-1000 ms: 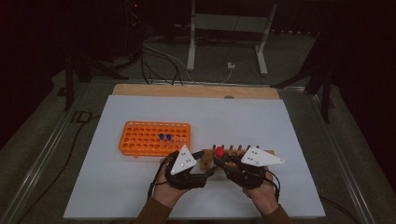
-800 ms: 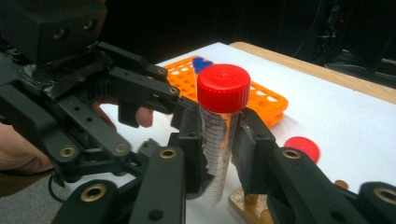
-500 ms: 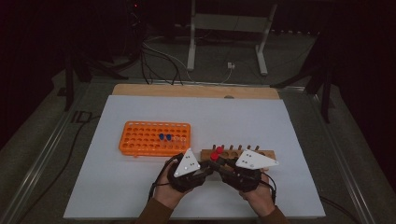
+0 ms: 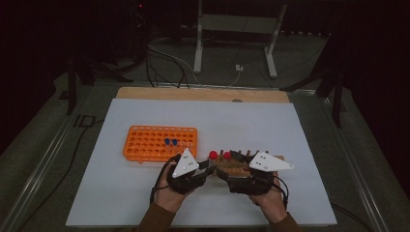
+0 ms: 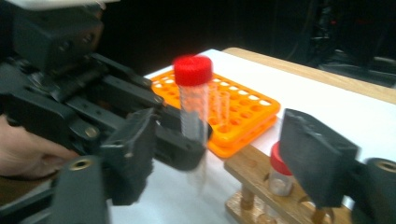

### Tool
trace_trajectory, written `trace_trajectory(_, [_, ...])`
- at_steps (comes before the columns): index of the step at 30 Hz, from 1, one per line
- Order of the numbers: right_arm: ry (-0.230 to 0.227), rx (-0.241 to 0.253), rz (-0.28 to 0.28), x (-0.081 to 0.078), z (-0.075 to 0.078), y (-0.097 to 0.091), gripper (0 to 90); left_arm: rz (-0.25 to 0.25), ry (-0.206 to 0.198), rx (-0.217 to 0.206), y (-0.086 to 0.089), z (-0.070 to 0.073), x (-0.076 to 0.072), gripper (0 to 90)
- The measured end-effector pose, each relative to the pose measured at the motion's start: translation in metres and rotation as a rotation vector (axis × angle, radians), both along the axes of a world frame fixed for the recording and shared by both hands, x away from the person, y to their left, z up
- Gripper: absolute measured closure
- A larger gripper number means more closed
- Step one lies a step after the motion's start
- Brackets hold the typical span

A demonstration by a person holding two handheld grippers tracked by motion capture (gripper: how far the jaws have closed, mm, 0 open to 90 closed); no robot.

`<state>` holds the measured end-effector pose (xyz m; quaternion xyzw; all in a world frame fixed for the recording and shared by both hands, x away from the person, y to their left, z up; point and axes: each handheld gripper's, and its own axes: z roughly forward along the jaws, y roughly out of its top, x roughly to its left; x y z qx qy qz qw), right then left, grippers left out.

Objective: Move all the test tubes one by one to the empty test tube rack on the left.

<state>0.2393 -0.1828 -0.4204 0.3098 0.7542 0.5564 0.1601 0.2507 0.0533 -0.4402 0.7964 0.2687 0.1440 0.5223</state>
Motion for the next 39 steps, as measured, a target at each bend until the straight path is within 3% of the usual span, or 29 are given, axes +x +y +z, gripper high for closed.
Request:
trace_trajectory(9, [0.039,-0.022,-0.046,0.007,-0.003,-0.004,0.2,0.079,-0.007,-0.050,0.026,0.009,0.007,75.3])
trace_trajectory(27, [0.039,-0.015,-0.086,0.009,-0.003,-0.009,0.0,0.202,-0.020,-0.094,0.063,0.015,0.016,75.2])
trace_trajectory(39, [0.036,-0.017,-0.096,0.010,-0.004,-0.011,0.0,0.288,-0.051,-0.085,0.081,0.016,0.019,75.1])
